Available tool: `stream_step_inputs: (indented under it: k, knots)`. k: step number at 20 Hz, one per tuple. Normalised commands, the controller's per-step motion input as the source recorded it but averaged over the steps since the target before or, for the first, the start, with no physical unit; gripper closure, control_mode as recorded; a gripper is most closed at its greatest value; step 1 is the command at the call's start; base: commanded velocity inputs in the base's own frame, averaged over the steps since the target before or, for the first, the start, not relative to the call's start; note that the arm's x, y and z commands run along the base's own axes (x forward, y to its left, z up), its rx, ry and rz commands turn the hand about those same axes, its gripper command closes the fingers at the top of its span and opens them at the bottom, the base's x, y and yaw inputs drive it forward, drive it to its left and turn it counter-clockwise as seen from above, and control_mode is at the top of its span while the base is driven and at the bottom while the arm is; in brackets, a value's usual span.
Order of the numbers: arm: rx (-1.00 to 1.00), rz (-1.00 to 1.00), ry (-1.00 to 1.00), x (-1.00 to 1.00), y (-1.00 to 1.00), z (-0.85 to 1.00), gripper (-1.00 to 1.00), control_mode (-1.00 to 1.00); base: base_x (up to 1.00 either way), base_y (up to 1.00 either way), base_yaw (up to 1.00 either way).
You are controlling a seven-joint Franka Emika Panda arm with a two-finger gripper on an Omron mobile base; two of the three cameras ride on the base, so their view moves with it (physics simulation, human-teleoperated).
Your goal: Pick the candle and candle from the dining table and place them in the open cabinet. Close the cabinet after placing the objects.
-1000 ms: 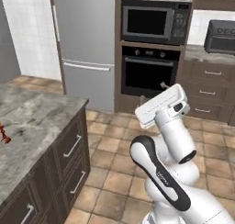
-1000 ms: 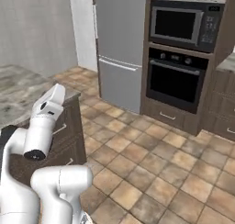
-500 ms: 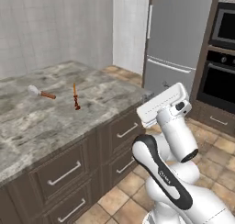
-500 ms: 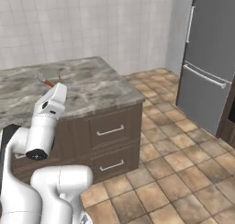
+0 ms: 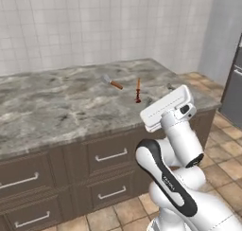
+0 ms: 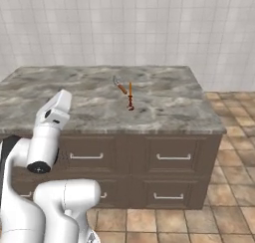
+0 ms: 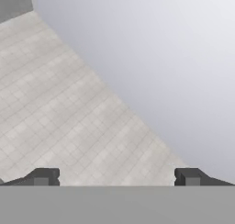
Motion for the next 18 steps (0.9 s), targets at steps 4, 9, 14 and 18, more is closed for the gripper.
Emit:
stream_step_inputs:
  k: [4,9,14,18]
  knots:
    - [0.0,0.0,0.0,0.0,0.0,0.0,-1.0,1.0,0.01,-0.27,0.29]
    - [0.0,0.0,0.0,0.0,0.0,0.0,-1.0,1.0,0.0,-0.67,0.08]
    - [0.0,0.0,0.0,0.0,0.0,0.0,-1.0,1.0,0.0,-1.0,0.05]
    - [0.0,0.0,0.0,0.0,0.0,0.0,-1.0,1.0,0.02,-0.99,0.06]
